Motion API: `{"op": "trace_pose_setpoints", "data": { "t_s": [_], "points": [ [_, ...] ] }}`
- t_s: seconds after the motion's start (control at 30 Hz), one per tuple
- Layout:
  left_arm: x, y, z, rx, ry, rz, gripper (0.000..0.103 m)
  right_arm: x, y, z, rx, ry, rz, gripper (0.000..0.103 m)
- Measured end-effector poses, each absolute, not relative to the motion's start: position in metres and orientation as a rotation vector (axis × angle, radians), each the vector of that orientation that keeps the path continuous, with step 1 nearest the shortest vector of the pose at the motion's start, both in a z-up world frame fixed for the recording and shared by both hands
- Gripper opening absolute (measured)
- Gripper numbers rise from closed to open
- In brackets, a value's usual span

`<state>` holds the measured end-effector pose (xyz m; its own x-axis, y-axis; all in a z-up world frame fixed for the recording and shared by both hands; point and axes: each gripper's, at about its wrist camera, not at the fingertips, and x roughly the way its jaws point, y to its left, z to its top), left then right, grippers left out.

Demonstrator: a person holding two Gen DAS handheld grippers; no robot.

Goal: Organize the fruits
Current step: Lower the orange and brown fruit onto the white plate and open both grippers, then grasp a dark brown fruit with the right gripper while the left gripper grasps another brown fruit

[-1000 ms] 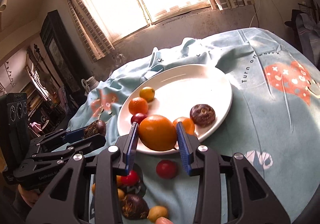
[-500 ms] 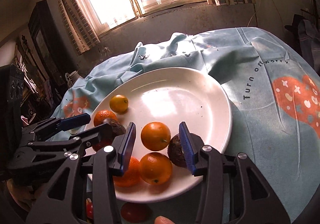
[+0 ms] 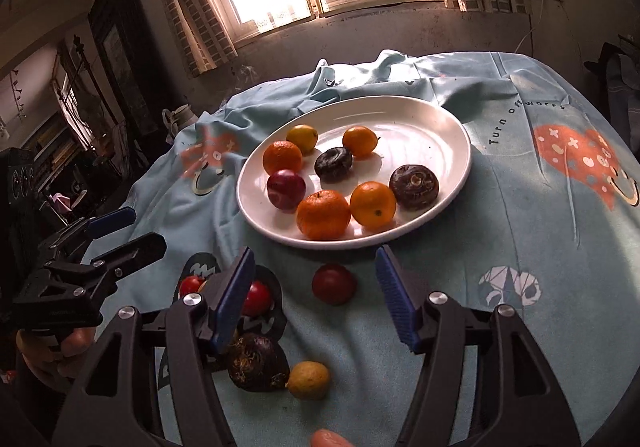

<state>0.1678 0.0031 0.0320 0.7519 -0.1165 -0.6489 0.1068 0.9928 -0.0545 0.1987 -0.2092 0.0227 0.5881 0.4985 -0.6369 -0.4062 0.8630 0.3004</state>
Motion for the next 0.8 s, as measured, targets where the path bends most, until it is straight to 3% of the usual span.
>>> {"op": "trace_pose_setpoints", "data": {
  "t_s": [0.3, 0.8],
  "points": [
    [0.144, 0.027, 0.008, -0.017, 0.755, 0.0, 0.101, 0.144, -0.167, 0.016, -0.203, 0.713, 0.62, 0.063],
    [0.14, 0.036, 0.014, -0.07, 0.754, -0.001, 0.101, 0.142, -0.149, -0.007, -0.328, 0.744, 0.681, 0.063]
  ]
}}
